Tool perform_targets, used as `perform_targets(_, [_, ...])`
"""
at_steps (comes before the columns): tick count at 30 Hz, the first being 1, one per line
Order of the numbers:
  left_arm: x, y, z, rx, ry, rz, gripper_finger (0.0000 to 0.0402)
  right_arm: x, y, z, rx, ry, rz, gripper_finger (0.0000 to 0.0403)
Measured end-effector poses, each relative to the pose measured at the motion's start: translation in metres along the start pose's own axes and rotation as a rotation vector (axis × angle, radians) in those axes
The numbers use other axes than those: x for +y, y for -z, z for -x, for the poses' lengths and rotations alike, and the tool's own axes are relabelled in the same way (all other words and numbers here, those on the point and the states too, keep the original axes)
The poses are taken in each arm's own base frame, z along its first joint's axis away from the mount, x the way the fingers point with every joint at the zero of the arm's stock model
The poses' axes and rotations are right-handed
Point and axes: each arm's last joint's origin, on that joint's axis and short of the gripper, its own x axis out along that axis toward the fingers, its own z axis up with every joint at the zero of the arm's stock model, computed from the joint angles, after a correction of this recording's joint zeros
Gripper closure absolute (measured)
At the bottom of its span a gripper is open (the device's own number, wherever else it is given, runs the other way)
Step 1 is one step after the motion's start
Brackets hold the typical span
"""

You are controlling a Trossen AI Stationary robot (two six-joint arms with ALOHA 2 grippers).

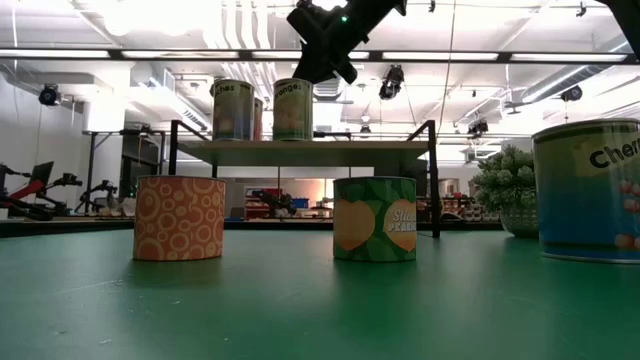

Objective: Pick and place cans onto a shelf
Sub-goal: Put the canned oranges on the shelf

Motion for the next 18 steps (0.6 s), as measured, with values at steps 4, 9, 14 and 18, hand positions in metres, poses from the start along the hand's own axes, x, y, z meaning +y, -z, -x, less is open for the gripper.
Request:
perform_targets(4, [-0.0001, 0.0000, 0.0000, 0.000, 0.000, 0.000, 0.0402, -0.0001, -0.0001, 0.0000, -0.001, 0.003, 0.003, 0.0394])
perform_targets(9, [-0.0001, 0.0001, 0.0000, 0.000, 0.000, 0.000, 0.0402, -0.0009, -0.0002, -0.0004, -0.004, 0.035, 0.020, 0.0394])
perform_targets(14, [0.0000, 0.0000, 0.0000, 0.000, 0.000, 0.000, 0.0402, -0.0009, -0.0023, 0.0002, -0.026, 0.038, 0.023, 0.0394])
perform_targets(18, [0.0000, 0.0000, 0.0000, 0.000, 0.000, 0.000, 0.0402, 0.0010, -0.0058, 0.0047, -0.055, 0.032, 0.028, 0.0394])
